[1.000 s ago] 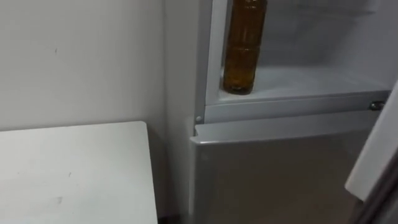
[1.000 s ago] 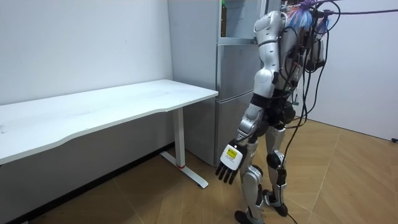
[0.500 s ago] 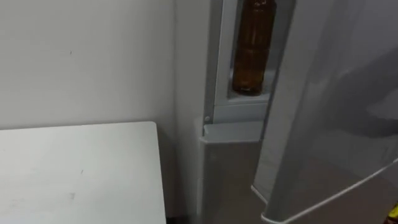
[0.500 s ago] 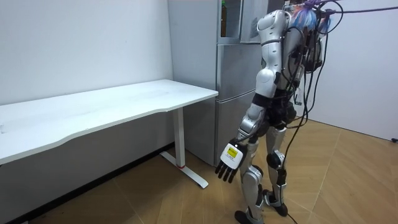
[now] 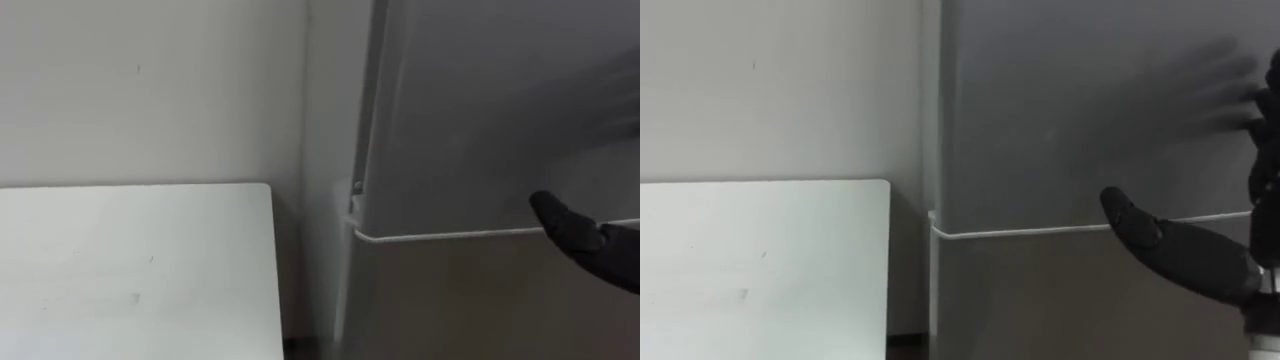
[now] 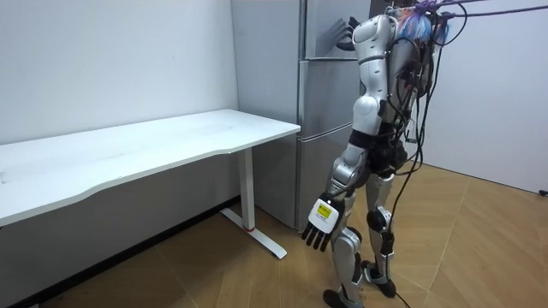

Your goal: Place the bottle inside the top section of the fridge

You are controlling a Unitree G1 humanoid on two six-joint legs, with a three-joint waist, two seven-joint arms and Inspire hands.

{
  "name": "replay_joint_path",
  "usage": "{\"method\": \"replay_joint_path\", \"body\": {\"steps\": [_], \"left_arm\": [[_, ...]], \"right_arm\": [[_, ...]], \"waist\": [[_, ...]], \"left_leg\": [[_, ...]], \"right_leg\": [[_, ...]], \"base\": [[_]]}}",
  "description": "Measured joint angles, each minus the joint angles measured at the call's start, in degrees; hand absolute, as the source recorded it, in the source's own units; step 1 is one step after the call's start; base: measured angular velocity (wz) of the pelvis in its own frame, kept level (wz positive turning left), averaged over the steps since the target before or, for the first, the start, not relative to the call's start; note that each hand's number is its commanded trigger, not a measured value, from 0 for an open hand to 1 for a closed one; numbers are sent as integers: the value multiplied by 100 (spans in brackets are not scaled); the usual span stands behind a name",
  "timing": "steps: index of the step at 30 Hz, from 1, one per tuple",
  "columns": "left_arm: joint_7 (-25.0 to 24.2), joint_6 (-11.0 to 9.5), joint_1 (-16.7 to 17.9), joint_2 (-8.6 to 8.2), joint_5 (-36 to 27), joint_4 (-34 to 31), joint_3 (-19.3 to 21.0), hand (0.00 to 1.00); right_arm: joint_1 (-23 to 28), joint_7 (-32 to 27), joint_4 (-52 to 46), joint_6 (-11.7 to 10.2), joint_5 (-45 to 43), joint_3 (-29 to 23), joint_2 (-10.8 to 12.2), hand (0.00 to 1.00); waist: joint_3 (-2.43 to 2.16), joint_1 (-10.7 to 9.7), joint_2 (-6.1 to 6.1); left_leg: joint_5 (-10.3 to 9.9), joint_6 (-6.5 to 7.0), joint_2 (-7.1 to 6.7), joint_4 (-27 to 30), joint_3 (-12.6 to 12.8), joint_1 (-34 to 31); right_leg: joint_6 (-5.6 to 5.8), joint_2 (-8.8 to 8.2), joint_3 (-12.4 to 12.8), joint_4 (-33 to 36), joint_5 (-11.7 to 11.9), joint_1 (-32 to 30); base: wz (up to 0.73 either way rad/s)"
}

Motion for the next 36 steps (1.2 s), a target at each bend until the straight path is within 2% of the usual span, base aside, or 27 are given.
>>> {"method": "replay_joint_path", "body": {"steps": [2,3,8,14,20,26,28,32,36], "left_arm": [[0,2,-17,15,-32,0,-90,0],[-2,6,-36,20,-50,10,-119,0],[-35,103,-115,52,-29,17,-208,0],[-127,226,-116,80,44,21,-215,0],[-142,234,-115,95,58,6,-212,0],[-143,325,-117,114,55,-10,-219,0],[-142,383,-111,127,55,-30,-296,0],[-168,542,-121,169,57,-71,-335,0],[-179,648,-116,209,176,-244,-333,0]], "right_arm": [[-28,-4,1,0,0,107,0,0],[-45,-2,6,0,-25,189,0,0],[-45,75,129,-22,-685,430,2,0],[-75,139,437,-126,-928,451,4,0],[-107,137,669,-155,-1160,448,4,0],[-108,125,1104,-313,-1453,461,40,0],[-108,124,1201,-342,-1572,455,42,0],[-184,121,1626,-546,-1629,450,41,0],[-265,122,1899,-613,-1628,457,40,0]], "waist": [[2,0,3],[22,3,30],[23,13,31],[15,22,6],[27,56,-24],[28,94,-29],[28,92,-25],[27,93,-22],[13,101,-21]], "left_leg": [[0,0,2,12,-15,0],[0,0,5,24,-22,-3],[0,0,21,33,-51,-72],[2,-1,19,33,-126,-55],[2,-1,17,25,-151,36],[2,-1,22,14,-151,146],[1,-1,22,29,-167,133],[2,0,23,51,-212,132],[10,16,17,89,-197,118]], "right_leg": [[0,1,-6,-1,0,11],[0,4,-9,-1,0,17],[-25,19,-24,3,15,-20],[-29,19,-57,3,18,19],[-35,22,-85,-24,23,128],[-38,31,-139,-106,57,290],[-40,25,-166,-112,62,297],[-42,25,-178,-129,74,293],[-33,19,-173,-188,94,290]], "base": [[2],[4],[1],[2],[0],[1],[4],[0],[0]]}}
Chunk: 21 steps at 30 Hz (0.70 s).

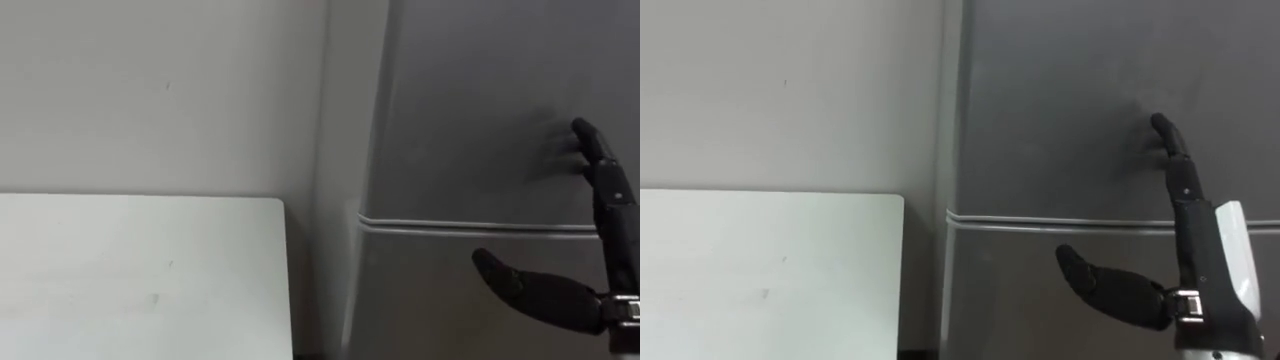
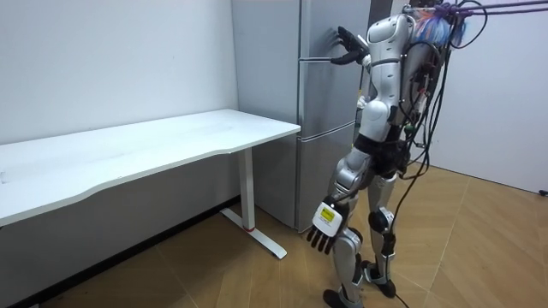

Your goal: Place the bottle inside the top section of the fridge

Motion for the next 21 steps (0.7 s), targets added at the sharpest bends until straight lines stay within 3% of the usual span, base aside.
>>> {"method": "replay_joint_path", "body": {"steps": [5,13,21], "left_arm": [[-44,77,36,25,-1,-176,5,0],[-53,147,53,68,102,-279,23,0],[-79,247,31,66,323,-302,38,0]], "right_arm": [[1,1,278,-4,-70,16,0,0],[3,5,777,7,-161,18,-1,0],[5,167,1124,11,-148,-74,-11,0]], "waist": [[-60,-3,-2],[-103,22,-71],[-102,7,-80]], "left_leg": [[17,28,-10,7,1,1],[38,64,-28,32,1,13],[53,89,-52,43,-50,-3]], "right_leg": [[19,9,1,-110,87,54],[32,-13,6,-113,136,73],[43,-32,-2,-107,157,75]], "base": [[0],[0],[1]]}}
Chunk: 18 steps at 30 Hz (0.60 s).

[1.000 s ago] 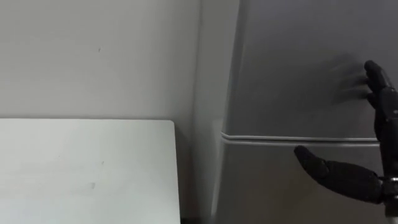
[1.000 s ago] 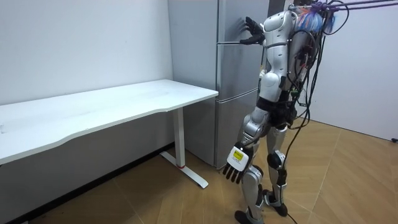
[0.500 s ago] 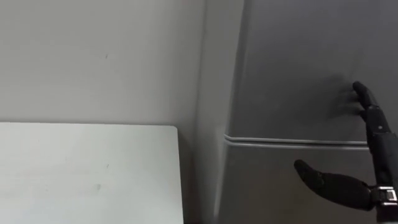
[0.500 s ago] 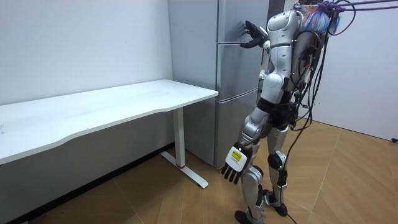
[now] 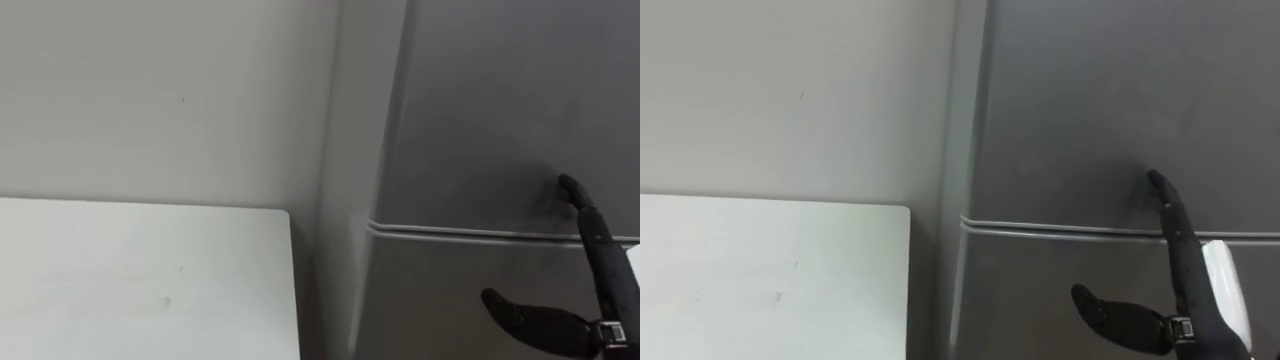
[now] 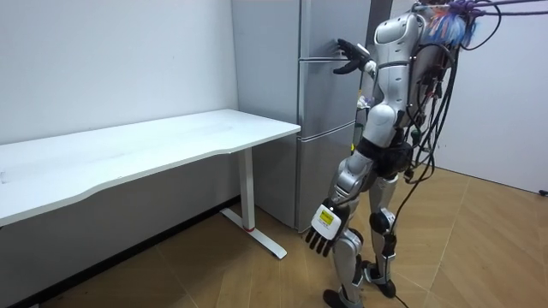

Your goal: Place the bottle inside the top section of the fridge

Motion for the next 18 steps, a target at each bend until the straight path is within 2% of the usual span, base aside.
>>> {"method": "replay_joint_path", "body": {"steps": [7,16,18], "left_arm": [[-2,71,61,-28,9,-209,104,0],[45,103,48,-28,-12,-326,132,0],[49,103,66,-28,-12,-326,132,0]], "right_arm": [[-1,187,106,19,1,-119,0,0],[-64,296,590,26,44,-251,-68,0],[-62,340,766,101,45,-311,-78,0]], "waist": [[-2,-34,6],[-7,-122,27],[-8,-126,29]], "left_leg": [[4,5,0,14,-22,-5],[-16,33,2,178,-119,-138],[-18,44,-4,189,-123,-147]], "right_leg": [[0,4,0,3,2,12],[12,-26,-154,-4,21,9],[19,-43,-182,-3,35,9]], "base": [[1],[6],[0]]}}
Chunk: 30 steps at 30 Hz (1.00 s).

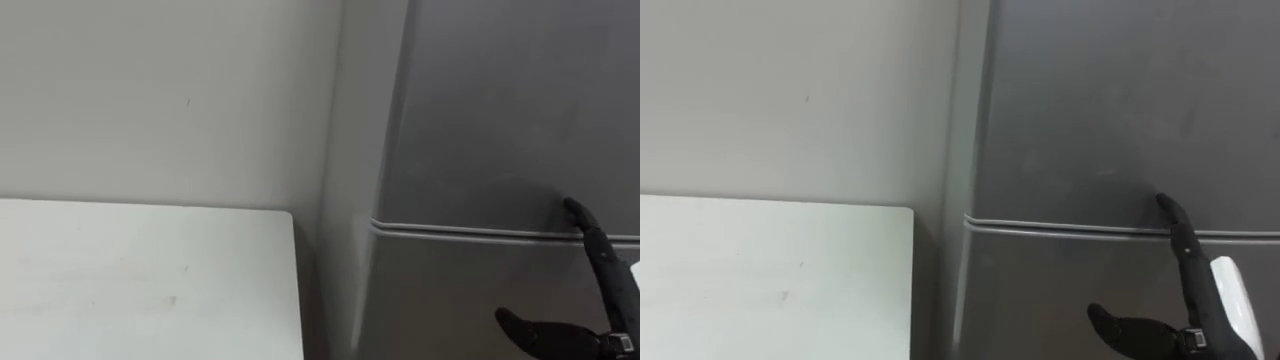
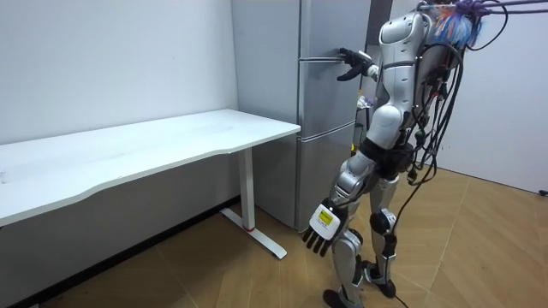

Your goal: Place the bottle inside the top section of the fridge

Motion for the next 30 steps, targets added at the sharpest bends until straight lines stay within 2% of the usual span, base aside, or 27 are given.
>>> {"method": "replay_joint_path", "body": {"steps": [5,8,9,12,16,19,23,28,30], "left_arm": [[0,-5,44,8,3,-89,-2,0],[3,-17,101,5,13,-91,19,0],[9,-40,125,-4,13,-93,97,0],[114,-57,178,-29,11,-96,302,0],[216,-118,280,-67,10,-83,498,0],[242,-237,301,-71,-59,-88,525,0],[266,-282,317,-71,-95,-96,524,0],[328,-283,350,-71,-95,-96,528,0],[357,-270,372,-73,-99,-83,551,0]], "right_arm": [[35,-3,62,343,180,-85,0,0],[166,-9,96,664,472,-122,0,0],[254,-6,96,820,667,-152,0,0],[452,-56,91,1025,1139,-347,0,0],[459,-347,17,1025,1390,-746,0,0],[459,-765,6,1006,1810,-1093,-4,0],[475,-1145,8,1006,2294,-1227,-7,0],[510,-1411,36,1001,3320,-1322,-6,0],[545,-1418,429,999,3636,-1377,-6,0]], "waist": [[3,-39,-6],[3,-44,-15],[2,-44,-19],[1,-122,-13],[29,-234,28],[37,-323,68],[52,-366,74],[60,-477,89],[66,-475,72]], "left_leg": [[20,36,-37,-23,-16,-57],[25,45,-70,-63,-38,-58],[31,50,-77,-93,-37,-60],[39,47,-81,-133,-38,-57],[44,38,-85,-253,34,-52],[46,33,-86,-315,51,-17],[44,31,-88,-343,92,1],[42,29,-96,-421,72,78],[42,28,-96,-423,80,128]], "right_leg": [[11,-36,-29,14,19,-60],[36,-39,35,38,15,-93],[40,-41,34,30,13,-102],[45,-39,17,33,10,-114],[53,-38,39,32,4,-124],[59,-32,52,31,1,-129],[60,-28,68,9,0,-146],[60,-32,35,8,0,-100],[60,-31,36,7,0,-88]], "base": [[1],[2],[0],[0],[-5],[0],[-5],[0],[0]]}}
